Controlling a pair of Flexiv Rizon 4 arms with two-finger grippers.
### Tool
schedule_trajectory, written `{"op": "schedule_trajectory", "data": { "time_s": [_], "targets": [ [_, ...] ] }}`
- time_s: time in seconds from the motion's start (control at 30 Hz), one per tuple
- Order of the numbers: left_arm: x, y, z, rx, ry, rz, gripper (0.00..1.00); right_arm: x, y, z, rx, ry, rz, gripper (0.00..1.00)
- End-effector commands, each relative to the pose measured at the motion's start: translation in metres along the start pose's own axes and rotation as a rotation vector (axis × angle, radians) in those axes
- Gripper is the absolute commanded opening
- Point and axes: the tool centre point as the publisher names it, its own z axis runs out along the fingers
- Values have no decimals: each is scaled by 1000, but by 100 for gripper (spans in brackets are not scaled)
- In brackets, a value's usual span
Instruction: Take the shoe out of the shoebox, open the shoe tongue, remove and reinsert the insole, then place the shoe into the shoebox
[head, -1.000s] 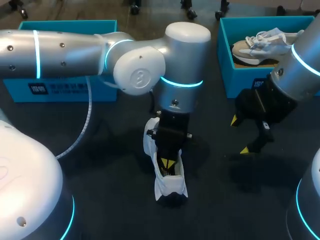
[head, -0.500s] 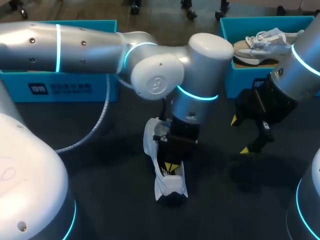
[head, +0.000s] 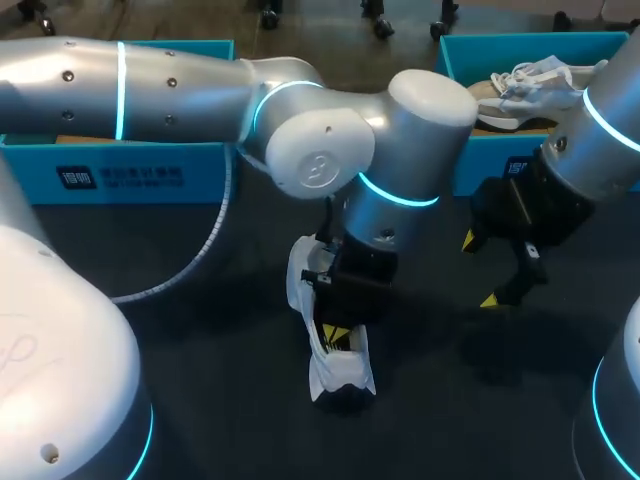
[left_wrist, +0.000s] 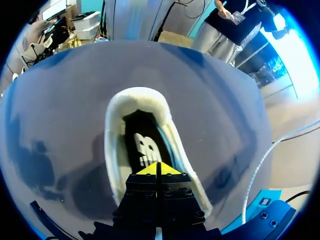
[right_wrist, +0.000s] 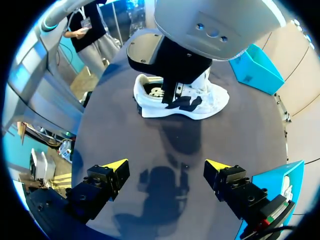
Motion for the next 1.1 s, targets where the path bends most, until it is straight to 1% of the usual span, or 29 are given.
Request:
{"op": "schedule_trajectory", "data": {
  "time_s": [0.03,0.2,0.37,0.5,0.63,0.73,0.87,1.03,1.1],
  "targets": [
    [15,-7,5,-28,-22,-15,0,1,0,1,2,-2,1,100],
    [22,-5,11,-64,-22,-53,0,1,0,1,2,-2,1,100],
    [28,-1,15,-58,-46,-54,0,1,0,1,2,-2,1,100],
    [24,4,25,-55,-49,-53,0,1,0,1,2,-2,1,100],
    [20,10,31,-34,-86,-43,0,1,0,1,2,-2,1,100],
    [12,16,36,-19,-97,-38,0,1,0,1,2,-2,1,100],
    [6,18,39,-11,-101,-32,0,1,0,1,2,-2,1,100],
    [-3,18,50,9,-135,-10,0,1,0,1,2,-2,1,100],
    [-4,18,51,15,-152,-3,0,1,0,1,2,-2,1,100]
  ]
}}
